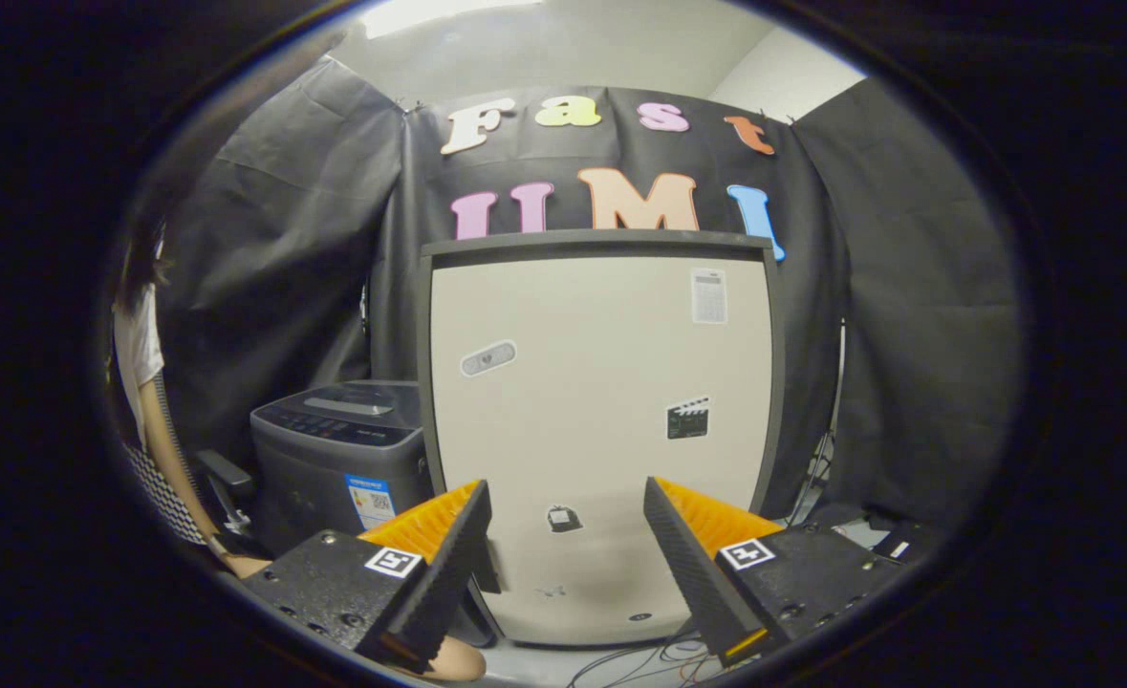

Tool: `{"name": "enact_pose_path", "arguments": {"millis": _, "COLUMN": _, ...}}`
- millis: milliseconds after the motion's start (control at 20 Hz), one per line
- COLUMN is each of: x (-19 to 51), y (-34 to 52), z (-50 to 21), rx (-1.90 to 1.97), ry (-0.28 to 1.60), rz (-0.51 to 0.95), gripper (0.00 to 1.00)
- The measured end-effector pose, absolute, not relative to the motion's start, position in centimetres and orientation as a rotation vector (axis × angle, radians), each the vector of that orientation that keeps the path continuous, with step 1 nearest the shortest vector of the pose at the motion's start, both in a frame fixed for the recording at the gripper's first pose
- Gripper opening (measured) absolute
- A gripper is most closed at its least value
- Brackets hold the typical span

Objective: Put the clothes into the washing machine and then close the washing machine lid.

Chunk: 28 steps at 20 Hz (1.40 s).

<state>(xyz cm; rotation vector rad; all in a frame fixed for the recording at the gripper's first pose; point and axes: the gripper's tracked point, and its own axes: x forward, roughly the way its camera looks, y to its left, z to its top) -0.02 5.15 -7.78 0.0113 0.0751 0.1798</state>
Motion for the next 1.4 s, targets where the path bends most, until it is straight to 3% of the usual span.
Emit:
{"name": "enact_pose_path", "arguments": {"millis": 650, "x": -4.5, "y": 4.5, "z": -7.2, "rx": 0.034, "ry": 0.072, "rz": 0.191, "gripper": 0.97}}
{"name": "enact_pose_path", "arguments": {"millis": 1400, "x": -4.3, "y": 4.8, "z": -7.8, "rx": 0.029, "ry": 0.092, "rz": 0.19, "gripper": 0.97}}
